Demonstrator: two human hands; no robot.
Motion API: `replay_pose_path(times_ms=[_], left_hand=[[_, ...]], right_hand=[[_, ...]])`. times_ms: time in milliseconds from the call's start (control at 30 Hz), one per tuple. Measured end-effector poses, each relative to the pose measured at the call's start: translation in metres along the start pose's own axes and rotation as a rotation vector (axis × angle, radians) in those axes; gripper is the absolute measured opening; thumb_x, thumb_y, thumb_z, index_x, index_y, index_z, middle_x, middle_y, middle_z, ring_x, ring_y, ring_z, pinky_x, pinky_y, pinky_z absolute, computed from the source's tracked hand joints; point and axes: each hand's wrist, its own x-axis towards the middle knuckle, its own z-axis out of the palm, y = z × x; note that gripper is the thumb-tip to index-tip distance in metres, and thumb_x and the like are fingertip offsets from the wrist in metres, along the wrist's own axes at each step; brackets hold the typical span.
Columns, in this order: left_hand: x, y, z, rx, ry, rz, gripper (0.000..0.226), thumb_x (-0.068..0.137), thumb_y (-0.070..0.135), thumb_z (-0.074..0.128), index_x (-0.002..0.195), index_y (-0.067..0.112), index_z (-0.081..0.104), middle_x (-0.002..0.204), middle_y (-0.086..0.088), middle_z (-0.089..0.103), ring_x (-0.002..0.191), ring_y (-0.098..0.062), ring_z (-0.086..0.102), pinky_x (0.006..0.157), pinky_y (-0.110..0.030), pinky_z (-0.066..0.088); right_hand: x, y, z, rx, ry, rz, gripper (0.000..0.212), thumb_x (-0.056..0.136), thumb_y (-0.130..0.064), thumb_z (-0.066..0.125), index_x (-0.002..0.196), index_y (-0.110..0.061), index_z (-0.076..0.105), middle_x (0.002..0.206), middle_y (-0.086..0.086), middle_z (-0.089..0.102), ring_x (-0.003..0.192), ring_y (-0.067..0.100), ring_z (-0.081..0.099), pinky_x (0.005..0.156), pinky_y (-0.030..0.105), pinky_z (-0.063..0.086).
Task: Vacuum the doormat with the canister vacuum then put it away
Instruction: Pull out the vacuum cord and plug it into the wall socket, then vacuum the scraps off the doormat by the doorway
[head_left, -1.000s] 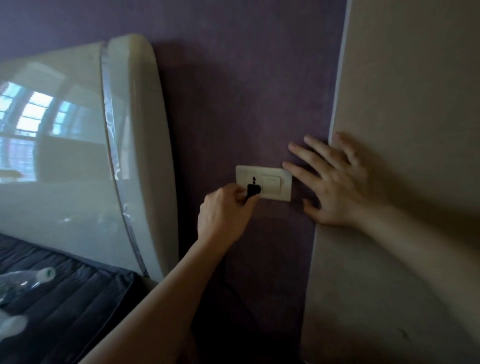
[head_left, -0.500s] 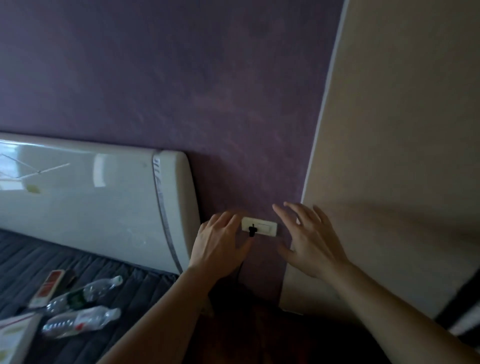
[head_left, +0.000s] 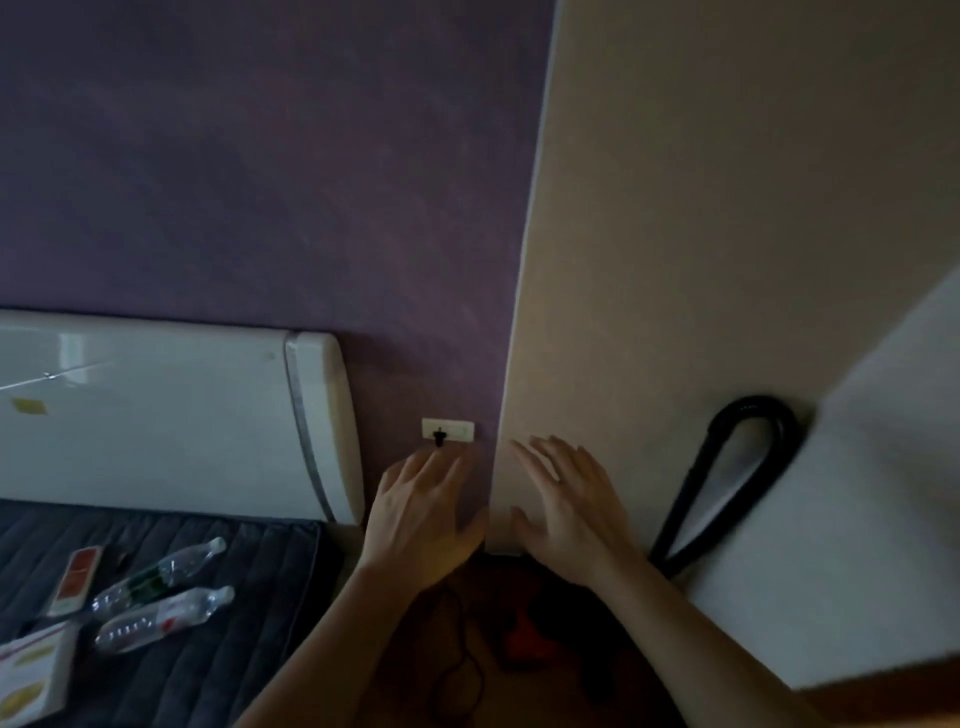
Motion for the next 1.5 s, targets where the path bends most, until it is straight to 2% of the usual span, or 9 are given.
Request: replay_pose_path(times_ms=[200,400,567,800,900,1100,1233,1400,1500], left_hand=[[-0.003,0.034,0.002,0.015,-0.037,0.099,0.064,0.086,0.062,0.044,0.142,0.032,0.042,0.143,0.008,0.052,0.129,-0.018,0.048,0.104,-0.041,0.041],[0.027,0.084,0.015,0.032,-0.061,0.214,0.064,0.084,0.06,0.044,0.14,0.03,0.047,0.137,0.009,0.057,0.124,-0.017,0.052,0.1,-0.041,0.044],[0.067,0.146,0.036,0.022,-0.074,0.344,0.065,0.084,0.057,0.044,0.14,0.025,0.051,0.136,0.005,0.059,0.125,-0.019,0.053,0.099,-0.042,0.047],[0.102,0.216,0.087,-0.013,-0.129,0.432,0.063,0.083,0.056,0.048,0.138,0.027,0.052,0.133,0.008,0.06,0.122,-0.017,0.056,0.098,-0.039,0.047],[0.112,0.234,0.104,-0.019,-0.157,0.455,0.062,0.083,0.056,0.05,0.138,0.028,0.052,0.133,0.008,0.06,0.122,-0.016,0.056,0.098,-0.038,0.047],[0.147,0.255,0.131,-0.028,-0.209,0.506,0.062,0.083,0.058,0.047,0.136,0.026,0.055,0.129,0.006,0.064,0.119,-0.017,0.06,0.093,-0.04,0.051],[0.175,0.253,0.16,-0.028,-0.277,0.533,0.063,0.084,0.059,0.043,0.136,0.026,0.056,0.13,0.004,0.064,0.119,-0.02,0.06,0.093,-0.043,0.051],[0.22,0.236,0.206,-0.004,-0.352,0.598,0.057,0.081,0.038,0.066,0.135,0.023,0.056,0.129,-0.001,0.064,0.116,-0.026,0.061,0.094,-0.045,0.05],[0.246,0.235,0.233,-0.002,-0.349,0.692,0.056,0.076,0.03,0.071,0.13,0.019,0.061,0.125,-0.007,0.066,0.112,-0.03,0.064,0.094,-0.047,0.049]], right_hand=[[-0.042,0.023,-0.023,-0.061,-0.02,0.106,0.074,0.088,-0.056,0.043,0.154,-0.023,0.036,0.155,0.005,0.042,0.143,0.028,0.037,0.117,0.05,0.031],[-0.075,0.075,-0.051,-0.111,0.012,0.21,0.071,0.091,-0.056,0.042,0.154,-0.024,0.034,0.152,0.005,0.045,0.142,0.029,0.038,0.116,0.05,0.033],[-0.104,0.128,-0.073,-0.108,0.079,0.335,0.068,0.088,-0.051,0.049,0.15,-0.024,0.042,0.147,0.005,0.05,0.138,0.028,0.043,0.114,0.05,0.037],[-0.145,0.204,-0.074,-0.096,0.023,0.481,0.072,0.086,-0.056,0.047,0.152,-0.028,0.037,0.149,0.003,0.048,0.142,0.025,0.04,0.116,0.048,0.035],[-0.156,0.227,-0.075,-0.098,0.037,0.499,0.071,0.086,-0.056,0.045,0.15,-0.026,0.042,0.149,0.004,0.049,0.141,0.027,0.042,0.117,0.048,0.034],[-0.157,0.256,-0.065,-0.071,0.048,0.541,0.07,0.088,-0.057,0.05,0.151,-0.029,0.038,0.154,0.006,0.043,0.143,0.026,0.039,0.118,0.05,0.031],[-0.149,0.272,-0.053,-0.064,0.029,0.564,0.068,0.087,-0.054,0.052,0.148,-0.026,0.041,0.152,0.009,0.046,0.141,0.029,0.042,0.115,0.054,0.035],[-0.133,0.299,-0.032,-0.078,-0.023,0.621,0.068,0.087,-0.052,0.049,0.149,-0.023,0.041,0.151,0.009,0.046,0.141,0.028,0.04,0.115,0.054,0.034],[-0.117,0.32,-0.009,-0.083,-0.044,0.649,0.068,0.089,-0.052,0.048,0.149,-0.022,0.04,0.151,0.009,0.045,0.141,0.027,0.039,0.117,0.051,0.032]])
